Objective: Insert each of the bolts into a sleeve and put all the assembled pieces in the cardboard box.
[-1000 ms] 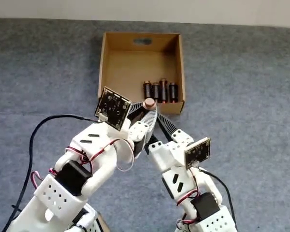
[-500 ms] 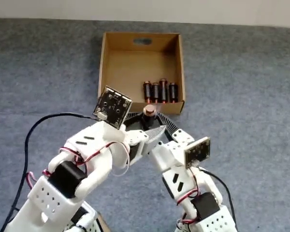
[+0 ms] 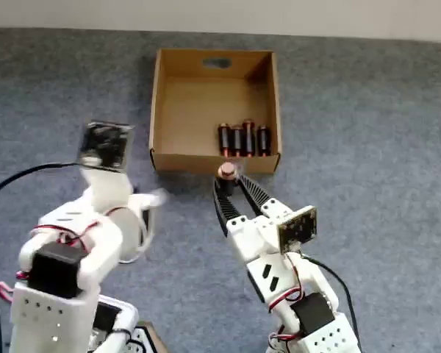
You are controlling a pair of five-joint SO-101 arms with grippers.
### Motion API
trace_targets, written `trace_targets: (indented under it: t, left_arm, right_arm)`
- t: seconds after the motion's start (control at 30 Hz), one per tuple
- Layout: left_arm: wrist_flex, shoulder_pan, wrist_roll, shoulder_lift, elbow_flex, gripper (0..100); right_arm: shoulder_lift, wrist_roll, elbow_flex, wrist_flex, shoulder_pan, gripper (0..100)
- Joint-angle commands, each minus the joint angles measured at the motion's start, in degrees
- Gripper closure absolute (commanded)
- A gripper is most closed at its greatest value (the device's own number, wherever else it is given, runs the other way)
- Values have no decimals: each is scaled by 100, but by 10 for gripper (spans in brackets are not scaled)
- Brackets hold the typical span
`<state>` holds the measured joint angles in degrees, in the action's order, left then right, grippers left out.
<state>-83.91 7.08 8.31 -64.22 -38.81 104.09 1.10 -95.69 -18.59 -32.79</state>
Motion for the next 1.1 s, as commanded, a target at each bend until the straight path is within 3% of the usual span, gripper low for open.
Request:
trace_targets:
  t: [0.0, 0.2, 0.4, 0.5, 0.63, 1.07]
  left_arm:
    - [-220, -1121, 26, -48, -602, 951]
    - [193, -2396, 18, -48, -2413, 959]
    - [2426, -2826, -668, -48, -4338, 958]
    - [3209, -2826, -993, -48, -4813, 958]
    - [3244, -2826, -1011, -48, -4796, 958]
    - [3288, -2809, -1020, -48, -5051, 958]
  right_arm:
    - [13, 0, 497, -611, 4, 990]
    - [-154, -387, 2009, -892, 4, 989]
    - [-2009, -668, 3802, -892, 356, 990]
    - [-3248, -158, 4664, -892, 523, 990]
    - [-4980, 791, 5631, -875, 602, 990]
    - [-10202, 730, 8892, -875, 497, 991]
